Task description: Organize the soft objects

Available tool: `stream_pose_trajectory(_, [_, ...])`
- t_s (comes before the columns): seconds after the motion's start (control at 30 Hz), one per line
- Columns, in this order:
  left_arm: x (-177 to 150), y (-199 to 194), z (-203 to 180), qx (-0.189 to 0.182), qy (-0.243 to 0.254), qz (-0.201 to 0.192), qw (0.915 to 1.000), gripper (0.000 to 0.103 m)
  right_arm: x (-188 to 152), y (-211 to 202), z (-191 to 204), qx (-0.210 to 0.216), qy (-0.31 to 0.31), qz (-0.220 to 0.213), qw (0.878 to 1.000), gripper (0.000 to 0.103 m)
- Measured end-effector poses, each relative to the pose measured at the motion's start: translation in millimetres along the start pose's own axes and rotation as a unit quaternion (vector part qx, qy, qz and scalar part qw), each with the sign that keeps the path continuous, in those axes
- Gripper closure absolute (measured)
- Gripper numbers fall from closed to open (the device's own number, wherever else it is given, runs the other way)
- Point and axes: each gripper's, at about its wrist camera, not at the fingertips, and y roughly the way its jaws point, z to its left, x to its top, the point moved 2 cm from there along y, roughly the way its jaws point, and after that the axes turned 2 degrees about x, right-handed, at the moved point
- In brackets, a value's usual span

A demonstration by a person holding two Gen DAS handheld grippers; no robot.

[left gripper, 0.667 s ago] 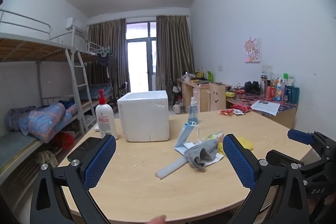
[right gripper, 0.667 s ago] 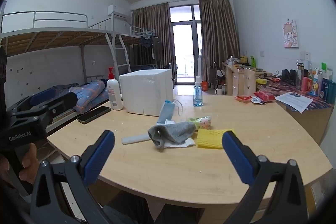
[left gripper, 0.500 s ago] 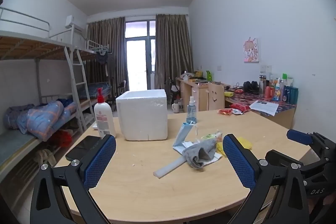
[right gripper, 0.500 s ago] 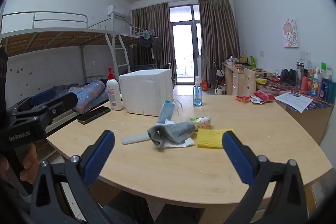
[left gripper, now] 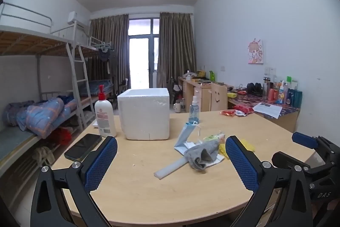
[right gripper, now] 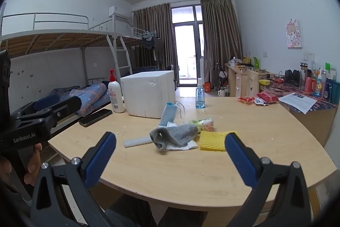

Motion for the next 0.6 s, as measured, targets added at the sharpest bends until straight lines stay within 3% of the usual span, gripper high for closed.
stream_pose_trajectory(0.6, [3.3, -6.3, 3.0, 0.009, -0.005, -0.007, 0.9999, 0.001, 0.5, -2.0, 5.9, 0.004, -0.007, -0.005, 1.000, 0.000])
